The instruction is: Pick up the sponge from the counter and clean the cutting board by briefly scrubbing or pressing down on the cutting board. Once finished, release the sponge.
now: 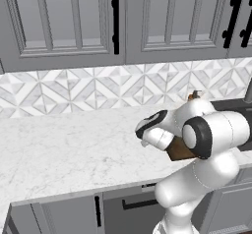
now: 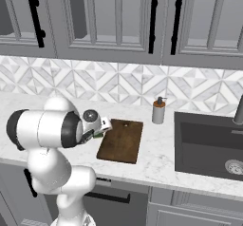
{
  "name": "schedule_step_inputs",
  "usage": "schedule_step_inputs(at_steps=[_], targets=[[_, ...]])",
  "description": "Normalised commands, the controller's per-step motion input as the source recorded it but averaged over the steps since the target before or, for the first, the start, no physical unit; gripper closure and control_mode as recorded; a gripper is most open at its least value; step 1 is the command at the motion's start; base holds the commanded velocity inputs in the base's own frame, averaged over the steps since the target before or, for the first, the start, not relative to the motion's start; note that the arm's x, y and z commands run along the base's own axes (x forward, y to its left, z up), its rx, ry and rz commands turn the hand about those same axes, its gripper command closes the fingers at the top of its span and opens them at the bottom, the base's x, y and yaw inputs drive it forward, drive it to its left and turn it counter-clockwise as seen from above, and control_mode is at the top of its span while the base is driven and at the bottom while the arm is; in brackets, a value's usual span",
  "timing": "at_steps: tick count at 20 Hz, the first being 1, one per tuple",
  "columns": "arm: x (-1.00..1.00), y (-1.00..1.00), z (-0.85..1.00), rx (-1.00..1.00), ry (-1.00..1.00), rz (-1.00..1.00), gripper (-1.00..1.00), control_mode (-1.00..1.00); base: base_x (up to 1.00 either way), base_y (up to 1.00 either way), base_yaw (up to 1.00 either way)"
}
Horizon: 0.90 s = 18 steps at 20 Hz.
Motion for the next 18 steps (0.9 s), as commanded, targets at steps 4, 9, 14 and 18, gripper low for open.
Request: schedule_step_inputs(at_steps=[4, 9, 14, 18], targets=[[-0.37, 0.4, -0.06, -0.01, 0.0, 0.0, 1.0, -1.0, 0.0, 0.0, 0.0], [0.0, 0.54, 0.0, 0.0, -0.03, -0.02, -1.0, -1.0, 0.0, 0.0, 0.0], [0.0, 0.2, 0.11, 0.0, -0.09, -0.03, -1.0, -1.0, 0.0, 0.0, 0.0], [0.0, 0.0, 0.32, 0.0, -0.11, -0.01, -1.0, -1.0, 0.0, 0.0, 0.0]])
